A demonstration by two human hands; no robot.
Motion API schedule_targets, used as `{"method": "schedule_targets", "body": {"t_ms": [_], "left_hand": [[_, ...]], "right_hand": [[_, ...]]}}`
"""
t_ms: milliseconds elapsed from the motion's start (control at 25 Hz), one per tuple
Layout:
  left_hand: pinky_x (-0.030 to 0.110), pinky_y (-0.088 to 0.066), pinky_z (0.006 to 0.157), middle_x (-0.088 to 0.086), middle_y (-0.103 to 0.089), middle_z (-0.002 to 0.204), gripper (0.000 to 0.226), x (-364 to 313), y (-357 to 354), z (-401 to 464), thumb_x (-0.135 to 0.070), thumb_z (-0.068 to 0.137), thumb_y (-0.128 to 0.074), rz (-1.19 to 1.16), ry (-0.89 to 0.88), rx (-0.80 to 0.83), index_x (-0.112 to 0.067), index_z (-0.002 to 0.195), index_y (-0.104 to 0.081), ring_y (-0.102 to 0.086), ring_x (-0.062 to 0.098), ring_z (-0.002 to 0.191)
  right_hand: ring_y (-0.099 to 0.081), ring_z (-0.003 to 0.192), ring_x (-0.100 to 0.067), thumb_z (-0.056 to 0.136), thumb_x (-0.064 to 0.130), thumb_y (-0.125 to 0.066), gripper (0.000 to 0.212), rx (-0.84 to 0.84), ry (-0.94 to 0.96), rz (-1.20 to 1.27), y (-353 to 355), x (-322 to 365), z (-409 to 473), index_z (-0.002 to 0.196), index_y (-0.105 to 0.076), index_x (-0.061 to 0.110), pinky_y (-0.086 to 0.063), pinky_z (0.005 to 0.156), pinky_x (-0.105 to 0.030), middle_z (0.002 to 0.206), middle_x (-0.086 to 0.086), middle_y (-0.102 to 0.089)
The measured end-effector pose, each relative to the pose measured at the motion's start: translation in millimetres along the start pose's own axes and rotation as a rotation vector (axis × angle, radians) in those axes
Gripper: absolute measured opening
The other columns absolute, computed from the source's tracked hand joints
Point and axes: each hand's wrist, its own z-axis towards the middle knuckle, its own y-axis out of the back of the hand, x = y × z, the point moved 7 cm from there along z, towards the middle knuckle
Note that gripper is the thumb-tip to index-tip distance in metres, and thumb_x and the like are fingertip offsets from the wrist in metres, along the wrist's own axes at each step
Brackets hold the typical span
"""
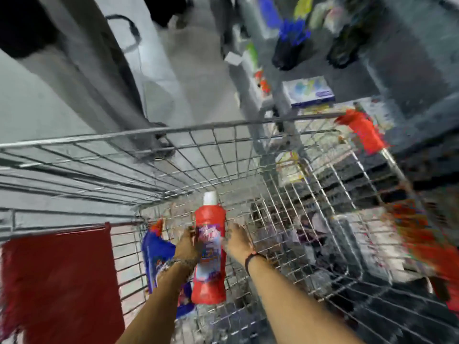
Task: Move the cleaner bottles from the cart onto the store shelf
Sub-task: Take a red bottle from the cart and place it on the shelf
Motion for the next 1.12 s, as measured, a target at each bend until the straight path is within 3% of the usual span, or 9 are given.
{"method": "schedule_targets", "body": {"t_ms": [200,280,400,600,680,800,920,1040,1120], "left_hand": [[0.054,-0.052,0.078,0.027,-0.065,0.085,0.053,30.9,-16.0,31.3,-0.038,0.051,-0.053,-0.056,-0.003,0.021,0.002,0.086,-0.06,-0.059,0.028,0.076],[0.037,-0.056,0.069,0.019,-0.065,0.084,0.071,22.9,-12.2,27.3,-0.044,0.042,-0.055,-0.156,-0.025,0.027,0.003,0.096,-0.057,-0.055,0.019,0.075],[0.007,-0.05,0.052,-0.001,-0.059,0.078,0.054,-15.3,-3.1,-5.5,-0.026,0.048,-0.063,-0.269,-0.104,0.036,-0.008,0.097,-0.049,-0.055,0.02,0.077],[0.014,-0.05,0.065,-0.003,-0.06,0.089,0.055,-106.9,13.7,-85.5,-0.04,0.045,-0.062,-0.371,-0.393,0.065,-0.024,0.096,-0.05,-0.057,0.009,0.08],[0.022,-0.052,0.072,-0.003,-0.062,0.09,0.048,-150.8,15.4,-126.3,-0.037,0.044,-0.063,-0.361,-0.507,0.11,-0.031,0.091,-0.053,-0.059,0.014,0.083],[0.034,-0.052,0.078,-0.002,-0.064,0.092,0.046,-222.1,2.2,-201.3,-0.031,0.045,-0.067,-0.333,-0.668,0.233,-0.033,0.089,-0.056,-0.06,0.021,0.088],[0.023,-0.053,0.071,-0.003,-0.066,0.087,0.048,-281.1,-26.7,-281.2,-0.017,0.047,-0.072,-0.3,-0.846,0.36,-0.024,0.093,-0.059,-0.061,0.015,0.082],[0.014,-0.054,0.069,-0.013,-0.073,0.072,0.051,-325.9,-68.2,-359.0,-0.007,0.054,-0.072,-0.263,-1.022,0.497,-0.013,0.103,-0.059,-0.063,0.0,0.073],[0.014,-0.054,0.072,-0.017,-0.073,0.073,0.045,-347.4,-100.9,-407.5,-0.007,0.058,-0.071,-0.232,-1.123,0.598,-0.023,0.099,-0.06,-0.063,-0.003,0.075]], "right_hand": [[-0.053,0.109,-0.034,0.073,0.026,-0.048,0.047,0.092,-0.071,-0.005,-37.2,-26.2,13.3,0.111,-0.051,-0.002,-0.041,0.088,-0.037,0.12,-0.023,-0.053],[-0.052,0.111,-0.031,0.078,0.015,-0.053,0.038,0.075,-0.061,0.024,-31.8,-25.1,9.9,0.113,-0.047,-0.002,-0.042,0.088,-0.034,0.121,-0.018,-0.05],[-0.056,0.109,-0.032,0.082,0.009,-0.055,0.036,0.048,-0.052,0.066,-5.8,-18.0,-12.4,0.115,-0.041,0.002,-0.044,0.084,-0.029,0.118,-0.017,-0.057],[-0.056,0.109,-0.031,0.084,0.007,-0.055,0.039,-0.088,0.127,0.15,79.7,24.3,-89.3,0.118,-0.035,0.004,-0.047,0.094,-0.04,0.123,-0.017,-0.057],[-0.057,0.107,-0.027,0.084,0.006,-0.055,0.039,-0.186,0.22,0.211,122.3,38.2,-142.0,0.117,-0.034,0.005,-0.047,0.092,-0.038,0.123,-0.015,-0.057],[-0.054,0.099,-0.014,0.083,0.001,-0.056,0.041,-0.39,0.371,0.317,188.3,41.7,-234.0,0.118,-0.035,0.005,-0.048,0.081,-0.014,0.114,-0.008,-0.056],[-0.061,0.098,-0.018,0.082,0.006,-0.06,0.037,-0.622,0.451,0.328,244.6,23.2,-326.6,0.108,-0.037,0.02,-0.051,0.089,-0.034,0.115,-0.013,-0.062],[-0.06,0.073,-0.003,0.081,0.012,-0.062,0.033,-0.869,0.475,0.265,290.5,-8.4,-418.1,0.103,-0.041,0.023,-0.048,0.069,-0.021,0.094,0.0,-0.068],[-0.061,0.077,0.0,0.081,0.011,-0.062,0.037,-1.016,0.474,0.293,313.4,-33.6,-469.6,0.113,-0.044,0.016,-0.046,0.069,-0.014,0.094,0.006,-0.067]]}}
